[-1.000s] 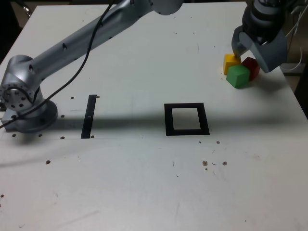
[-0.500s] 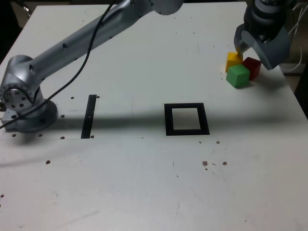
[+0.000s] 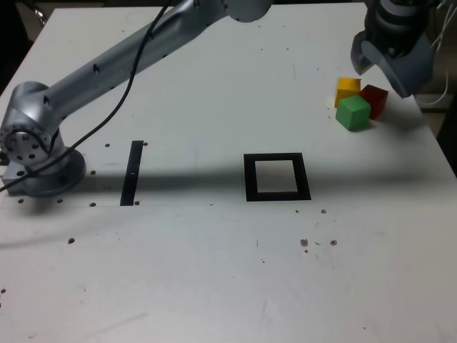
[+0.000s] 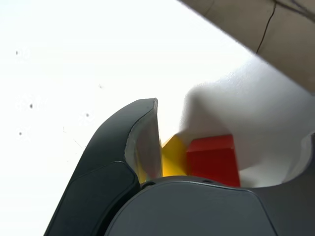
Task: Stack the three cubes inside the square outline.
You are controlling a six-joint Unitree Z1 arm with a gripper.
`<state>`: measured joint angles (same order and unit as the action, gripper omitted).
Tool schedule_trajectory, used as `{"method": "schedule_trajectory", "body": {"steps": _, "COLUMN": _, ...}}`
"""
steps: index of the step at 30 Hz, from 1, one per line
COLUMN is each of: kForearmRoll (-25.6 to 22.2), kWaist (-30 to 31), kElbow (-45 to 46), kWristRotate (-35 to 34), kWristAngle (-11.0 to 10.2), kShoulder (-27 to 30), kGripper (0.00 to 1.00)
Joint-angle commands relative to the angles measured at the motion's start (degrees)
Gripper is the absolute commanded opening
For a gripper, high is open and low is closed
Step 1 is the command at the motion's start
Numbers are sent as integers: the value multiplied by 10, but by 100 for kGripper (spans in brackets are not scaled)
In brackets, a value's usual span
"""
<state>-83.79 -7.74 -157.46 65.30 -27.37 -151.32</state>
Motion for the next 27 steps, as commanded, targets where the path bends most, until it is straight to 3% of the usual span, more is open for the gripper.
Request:
{"method": "schedule_trajectory", "body": {"steps": 1, "kForearmRoll": 6, "kWaist": 1, "kElbow": -7, "kWristRotate": 1, "kWristAngle": 3, "kShoulder": 0, "kGripper": 98}}
{"method": "schedule_trajectory", "body": {"steps": 11, "kForearmRoll": 14, "kWaist": 1, "kElbow": 11, "kWristRotate": -2, "kWristAngle": 20, "kShoulder": -4, "kGripper": 98}}
{"method": "schedule_trajectory", "body": {"steps": 27, "kForearmRoll": -34, "kWaist": 1, "kElbow": 42, "kWristRotate": -13, "kWristAngle": 15, "kShoulder": -4, "kGripper": 98}}
